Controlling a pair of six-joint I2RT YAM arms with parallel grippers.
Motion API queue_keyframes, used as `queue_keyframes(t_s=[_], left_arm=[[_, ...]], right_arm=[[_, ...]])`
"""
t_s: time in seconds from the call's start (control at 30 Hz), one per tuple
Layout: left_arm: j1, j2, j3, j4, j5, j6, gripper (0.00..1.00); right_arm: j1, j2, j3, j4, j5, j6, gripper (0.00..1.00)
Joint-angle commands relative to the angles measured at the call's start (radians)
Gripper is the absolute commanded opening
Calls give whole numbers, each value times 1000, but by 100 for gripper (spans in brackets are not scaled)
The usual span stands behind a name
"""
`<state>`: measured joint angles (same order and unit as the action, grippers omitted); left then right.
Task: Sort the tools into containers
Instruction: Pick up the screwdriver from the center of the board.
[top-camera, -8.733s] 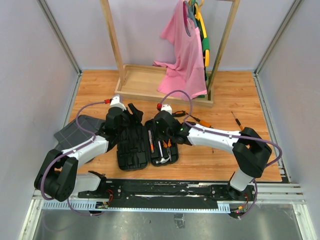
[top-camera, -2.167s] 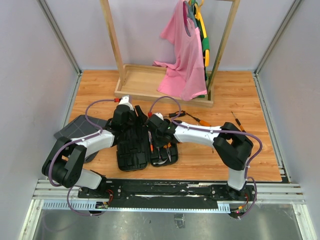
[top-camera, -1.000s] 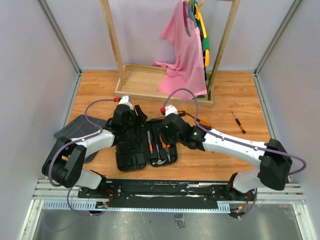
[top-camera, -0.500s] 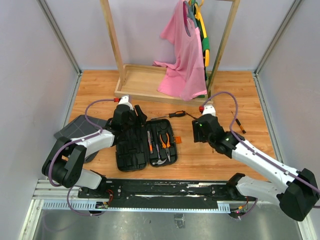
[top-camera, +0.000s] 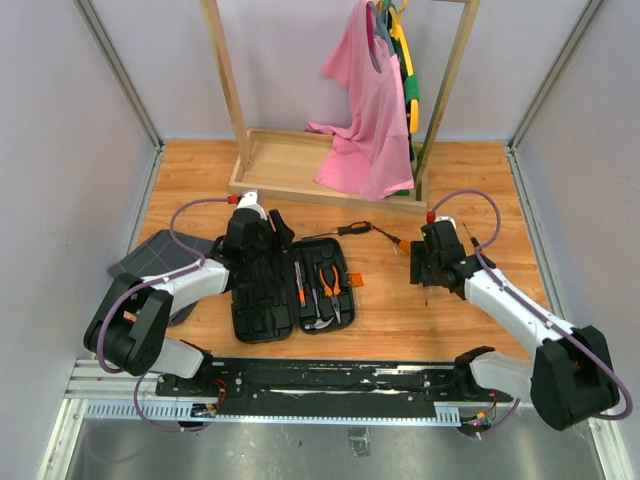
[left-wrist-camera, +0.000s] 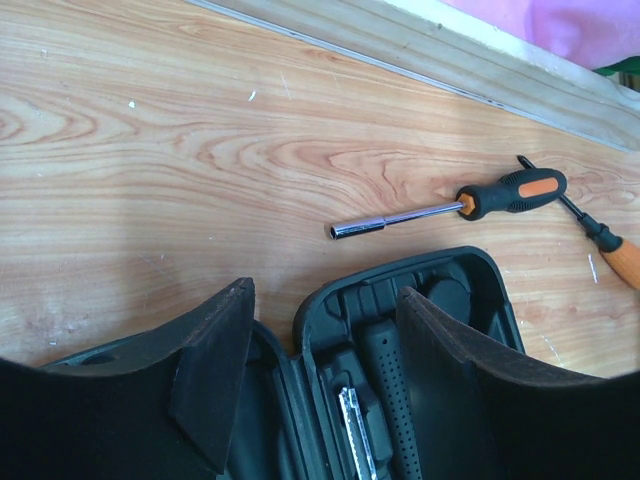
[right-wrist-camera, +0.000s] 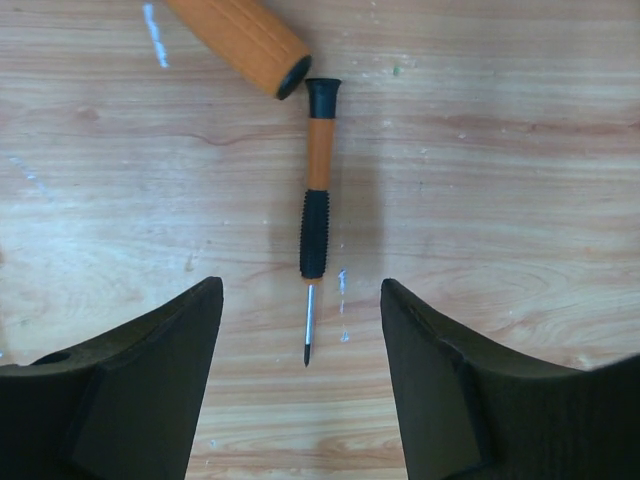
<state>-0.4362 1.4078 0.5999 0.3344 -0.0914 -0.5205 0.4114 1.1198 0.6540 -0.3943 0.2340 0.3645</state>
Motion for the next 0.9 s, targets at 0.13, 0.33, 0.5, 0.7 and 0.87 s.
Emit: queue_keyframes(t_s=[0.13, 0.33, 0.5, 0.7, 0.87], left_arm=[[-6, 9, 27, 2, -16, 5, 63], [-7, -1, 27, 0, -17, 5, 63], [-6, 9, 31, -1, -14, 3, 63], [-6, 0, 28, -1, -13, 2, 63], [-6, 16, 31, 0, -13, 1, 63]], right_arm=[[-124, 180, 30, 62, -175, -39, 59], [-151, 271, 41, 76, -164, -28, 55], [-172, 301, 41, 71, -173, -14, 53], [-188, 333, 43, 75, -183, -9, 48], [-191, 334, 45, 74, -183, 0, 38]])
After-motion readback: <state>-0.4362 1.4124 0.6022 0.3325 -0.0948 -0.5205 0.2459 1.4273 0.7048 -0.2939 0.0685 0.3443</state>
